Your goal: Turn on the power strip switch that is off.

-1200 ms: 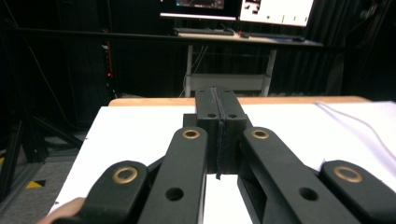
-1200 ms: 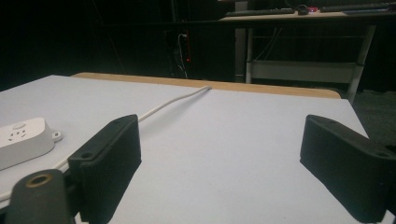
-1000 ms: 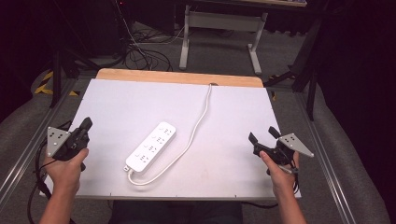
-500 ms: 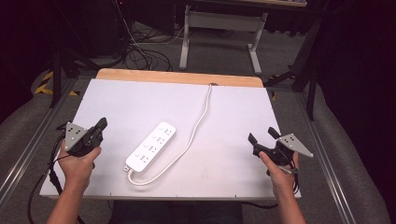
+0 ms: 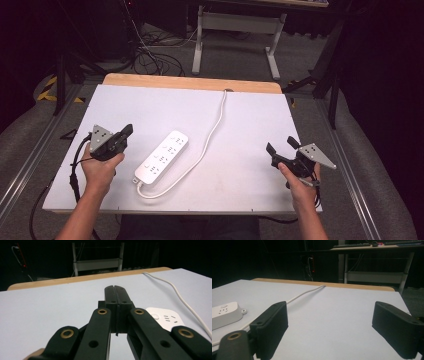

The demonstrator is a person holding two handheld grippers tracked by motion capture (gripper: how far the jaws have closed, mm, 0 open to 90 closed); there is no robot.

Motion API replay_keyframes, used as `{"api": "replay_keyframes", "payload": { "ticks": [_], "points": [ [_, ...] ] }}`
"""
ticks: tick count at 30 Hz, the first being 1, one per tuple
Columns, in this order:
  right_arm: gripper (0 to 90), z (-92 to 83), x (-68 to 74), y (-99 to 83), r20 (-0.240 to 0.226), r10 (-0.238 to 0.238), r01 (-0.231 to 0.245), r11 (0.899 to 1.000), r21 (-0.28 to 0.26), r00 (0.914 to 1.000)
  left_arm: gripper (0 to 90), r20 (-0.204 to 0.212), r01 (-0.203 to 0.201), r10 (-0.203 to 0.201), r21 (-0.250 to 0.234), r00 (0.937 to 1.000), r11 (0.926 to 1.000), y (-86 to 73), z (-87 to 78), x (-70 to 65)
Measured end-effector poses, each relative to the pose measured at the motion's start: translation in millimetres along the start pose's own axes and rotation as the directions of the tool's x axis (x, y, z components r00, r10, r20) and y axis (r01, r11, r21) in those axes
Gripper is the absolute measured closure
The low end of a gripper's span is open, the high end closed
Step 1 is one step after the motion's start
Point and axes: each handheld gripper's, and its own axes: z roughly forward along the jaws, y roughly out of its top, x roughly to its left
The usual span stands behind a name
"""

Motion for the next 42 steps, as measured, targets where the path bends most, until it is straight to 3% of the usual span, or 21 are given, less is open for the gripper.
{"api": "replay_keyframes", "payload": {
  "ticks": [5, 6, 10, 12, 14, 15, 16, 19, 20, 21, 22, 29, 31, 34, 35, 42],
  "points": [
    [13.9, 0.1, 0.0, 0.0, -0.003, 0.0, 0.0, 1.0, 0.0, 1.0, 90.0, 0.036, -0.03, 0.028, 0.034, 0.9989, 0.999, 1.5, 12.2, -7.7],
    [13.9, 0.2, -0.1, -0.1, -0.004, 0.001, -0.001, 1.0, 0.0, 1.0, 90.0, 0.055, -0.056, 0.053, 0.055, 0.9971, 0.9969, 2.8, 17.8, -12.6],
    [14.0, -0.2, -0.7, -0.2, -0.003, 0.004, -0.004, 1.0, 0.0, 1.0, 90.0, 0.087, -0.089, 0.082, 0.08, 0.9929, 0.9928, 3.9, 27.5, -20.6],
    [14.0, -0.4, -0.9, -0.1, -0.004, 0.006, -0.006, 1.0, -0.004, 1.0, 90.0, 0.12, -0.128, 0.114, 0.12, 0.9862, 0.9845, 4.1, 37.4, -28.1],
    [14.1, -0.4, -1.4, -0.4, -0.005, 0.003, -0.003, 1.0, 0.001, 1.0, 90.0, 0.13, -0.139, 0.122, 0.127, 0.984, 0.9821, 4.1, 39.9, -29.9],
    [14.1, -0.2, -1.6, -0.7, -0.007, 0.004, -0.004, 1.0, 0.002, 1.0, 90.0, 0.155, -0.172, 0.149, 0.151, 0.9767, 0.9734, 4.3, 46.9, -36.5],
    [14.1, 0.1, -1.6, -0.9, -0.008, 0.008, -0.008, 1.0, 0.003, 0.9999, 90.0, 0.162, -0.19, 0.163, 0.161, 0.9731, 0.9686, 4.9, 49.4, -38.8],
    [14.2, 0.1, -1.7, -1.1, -0.006, 0.014, -0.014, 1.0, 0.001, 0.9999, 90.0, 0.181, -0.199, 0.165, 0.187, 0.9696, 0.9622, 5.3, 53.3, -43.6],
    [14.2, -0.1, -1.9, -1.1, -0.006, 0.012, -0.012, 1.0, 0.001, 0.9999, 90.0, 0.206, -0.222, 0.177, 0.223, 0.9626, 0.9493, 5.5, 55.4, -46.6],
    [14.2, -0.2, -1.8, -1.0, -0.006, 0.013, -0.013, 1.0, 0.0, 0.9999, 90.0, 0.206, -0.222, 0.177, 0.223, 0.9626, 0.9493, 5.5, 55.4, -46.6],
    [14.2, -0.3, -1.9, -1.0, -0.006, 0.013, -0.013, 1.0, 0.0, 0.9999, 90.0, 0.22, -0.239, 0.184, 0.257, 0.958, 0.9365, 5.4, 56.4, -49.1],
    [14.4, -0.5, -2.1, -1.2, -0.005, 0.013, -0.013, 1.0, 0.003, 0.9999, 90.0, 0.261, -0.255, 0.17, 0.339, 0.9503, 0.9054, 2.7, 60.6, -51.3],
    [14.4, -0.1, -1.7, -1.2, -0.008, 0.014, -0.014, 1.0, 0.003, 0.9999, 90.0, 0.257, -0.257, 0.17, 0.357, 0.9515, 0.8979, 1.3, 61.7, -51.9],
    [14.4, 0.0, -1.6, -1.2, -0.009, 0.012, -0.012, 1.0, 0.003, 0.9999, 90.0, 0.262, -0.258, 0.166, 0.368, 0.9507, 0.8934, 0.1, 62.8, -52.5],
    [14.5, -0.2, -1.4, -1.0, -0.009, 0.016, -0.016, 1.0, 0.002, 0.9998, 90.0, 0.266, -0.265, 0.171, 0.378, 0.9488, 0.8871, -0.7, 63.9, -52.8],
    [14.5, -0.6, -2.4, -1.3, -0.005, 0.022, -0.022, 1.0, 0.002, 0.9998, 90.0, 0.264, -0.269, 0.175, 0.378, 0.9484, 0.8857, -1.0, 64.3, -53.1]
  ]
}}
